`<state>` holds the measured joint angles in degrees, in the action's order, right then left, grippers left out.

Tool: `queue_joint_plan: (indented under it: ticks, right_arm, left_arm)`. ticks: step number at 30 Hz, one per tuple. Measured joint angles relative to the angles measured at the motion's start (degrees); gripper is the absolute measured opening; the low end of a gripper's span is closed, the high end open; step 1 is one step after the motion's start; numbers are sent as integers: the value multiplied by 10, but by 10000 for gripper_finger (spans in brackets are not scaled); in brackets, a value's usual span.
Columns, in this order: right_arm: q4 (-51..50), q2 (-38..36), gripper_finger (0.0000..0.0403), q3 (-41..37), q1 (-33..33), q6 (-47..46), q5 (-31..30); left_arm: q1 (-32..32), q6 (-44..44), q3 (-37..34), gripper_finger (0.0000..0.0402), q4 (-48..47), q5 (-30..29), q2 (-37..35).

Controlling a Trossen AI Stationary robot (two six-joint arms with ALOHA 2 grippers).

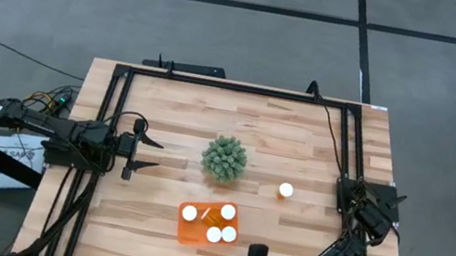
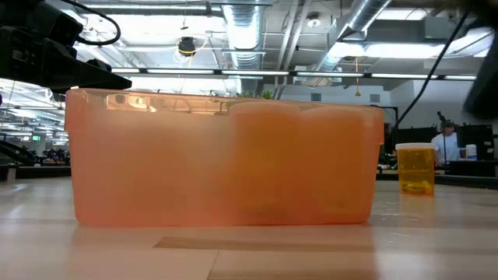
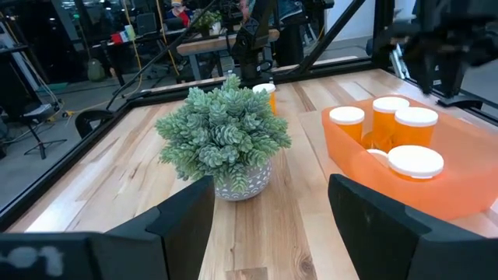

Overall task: Pick and place pill bottles into a basket
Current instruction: Put the orange pill bottle into the orange bin

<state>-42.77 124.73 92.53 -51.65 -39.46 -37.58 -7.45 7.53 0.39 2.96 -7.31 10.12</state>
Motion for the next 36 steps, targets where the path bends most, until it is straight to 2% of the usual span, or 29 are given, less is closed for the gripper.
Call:
queue_joint_plan:
  ticks: [8,18,24,27,33,36]
  right_arm:
    - [251,1,154,-105,21,48,64]
    - [458,1,149,-113,8,182,76]
    - [555,-1,147,-113,18,267,99]
    - [562,-16,144,-113,30,295,123]
    - [562,-67,139,-115,41,358,133]
    - [609,-110,137,-163,41,375,133]
  left_arm:
    - [0,-1,0,242,0,0,0]
    - [0,2,0,242,0,0,0]
    - [0,1,0,242,0,0,0]
    - [0,1,0,242,0,0,0]
    - [0,1,0,242,0,0,0]
    - [0,-1,0,242,0,0,0]
